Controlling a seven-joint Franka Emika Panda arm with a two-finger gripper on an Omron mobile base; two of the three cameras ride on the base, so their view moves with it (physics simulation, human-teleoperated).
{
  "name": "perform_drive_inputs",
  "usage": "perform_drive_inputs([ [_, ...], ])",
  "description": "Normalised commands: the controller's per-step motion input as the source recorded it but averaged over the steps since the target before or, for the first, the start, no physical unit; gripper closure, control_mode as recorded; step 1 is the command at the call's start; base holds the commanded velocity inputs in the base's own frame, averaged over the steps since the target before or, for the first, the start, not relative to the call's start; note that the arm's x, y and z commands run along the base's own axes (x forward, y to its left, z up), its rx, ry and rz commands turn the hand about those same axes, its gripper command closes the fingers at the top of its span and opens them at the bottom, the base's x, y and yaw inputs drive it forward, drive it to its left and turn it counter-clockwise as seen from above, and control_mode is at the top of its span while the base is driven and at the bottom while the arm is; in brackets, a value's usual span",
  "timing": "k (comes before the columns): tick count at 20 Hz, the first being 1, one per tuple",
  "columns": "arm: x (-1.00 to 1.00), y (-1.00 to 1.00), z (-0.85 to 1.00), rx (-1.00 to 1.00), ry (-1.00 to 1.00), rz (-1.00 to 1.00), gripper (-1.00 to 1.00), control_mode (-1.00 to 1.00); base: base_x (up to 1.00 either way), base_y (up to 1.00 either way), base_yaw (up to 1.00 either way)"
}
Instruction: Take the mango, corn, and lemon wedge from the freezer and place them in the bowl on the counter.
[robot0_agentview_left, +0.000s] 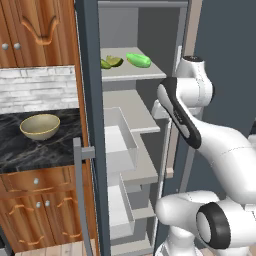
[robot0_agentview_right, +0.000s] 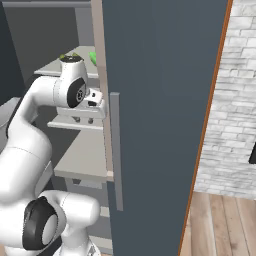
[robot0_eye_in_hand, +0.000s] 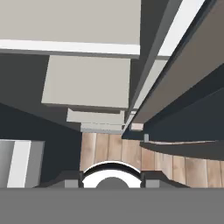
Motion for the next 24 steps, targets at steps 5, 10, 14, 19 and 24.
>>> perform_drive_inputs([
  [5,-0.26,0.0,0.02,0.0,-0.01,0.0,-1.0,-1.0,0.0,0.0,0.0],
  [10,-0.47,0.0,0.32,0.0,-0.08,0.0,-1.0,-1.0,0.0,0.0,0.0],
  [14,-0.56,0.0,0.41,0.0,-0.11,0.0,-1.0,-1.0,0.0,0.0,0.0],
  [19,-0.59,0.0,0.46,0.0,-0.14,0.0,-1.0,-1.0,0.0,0.0,0.0],
  [24,-0.49,-0.01,0.33,0.0,-0.04,0.0,-1.0,-1.0,0.0,0.0,0.0],
])
